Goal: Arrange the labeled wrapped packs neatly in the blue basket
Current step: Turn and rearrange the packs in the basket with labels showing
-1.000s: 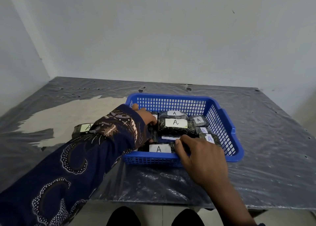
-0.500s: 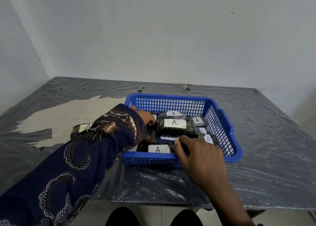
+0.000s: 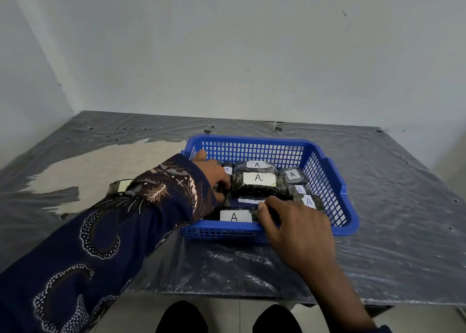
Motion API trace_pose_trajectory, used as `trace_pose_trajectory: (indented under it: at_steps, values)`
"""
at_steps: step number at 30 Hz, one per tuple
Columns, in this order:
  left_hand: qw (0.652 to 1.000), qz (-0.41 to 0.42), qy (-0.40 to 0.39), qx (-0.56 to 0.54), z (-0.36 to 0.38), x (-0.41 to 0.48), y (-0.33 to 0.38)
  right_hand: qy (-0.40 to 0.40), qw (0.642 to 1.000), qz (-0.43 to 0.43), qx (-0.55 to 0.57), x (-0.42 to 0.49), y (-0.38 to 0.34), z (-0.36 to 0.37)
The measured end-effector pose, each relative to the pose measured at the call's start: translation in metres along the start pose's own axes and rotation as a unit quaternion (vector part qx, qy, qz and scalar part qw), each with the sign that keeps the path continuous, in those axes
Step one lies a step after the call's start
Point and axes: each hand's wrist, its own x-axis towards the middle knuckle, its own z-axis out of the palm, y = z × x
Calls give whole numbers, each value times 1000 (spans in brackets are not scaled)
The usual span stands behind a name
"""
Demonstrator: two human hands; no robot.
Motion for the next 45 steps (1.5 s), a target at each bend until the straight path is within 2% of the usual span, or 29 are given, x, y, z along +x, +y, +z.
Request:
trace_pose_trajectory:
  at_steps: [8,18,25,29,34,39,42,45]
  values:
    - [994,9,-100,31,-17,-1,8,-2,1000,-1,2,0,0,0]
    - [993,42,-71,85,-2,14,-3,2,1000,-4,6,0,0,0]
    - [991,61,-26,119,3,15,-4,2,1000,-3,6,1,1,1]
    - [994,66,15,85,8,11,-10,3,1000,-5,9,1,1,2]
    - [984,112,77,113,17,10,-18,2,1000,-8,7,1,1,1]
    - [960,184,128,169,5,0,-14,4,1000,-7,3,0,1,1]
    - [954,175,156,186,4,-4,-13,1,1000,-7,4,0,1,0]
    - [962,160,151,164,6,-4,-12,-1,1000,-4,8,0,1,0]
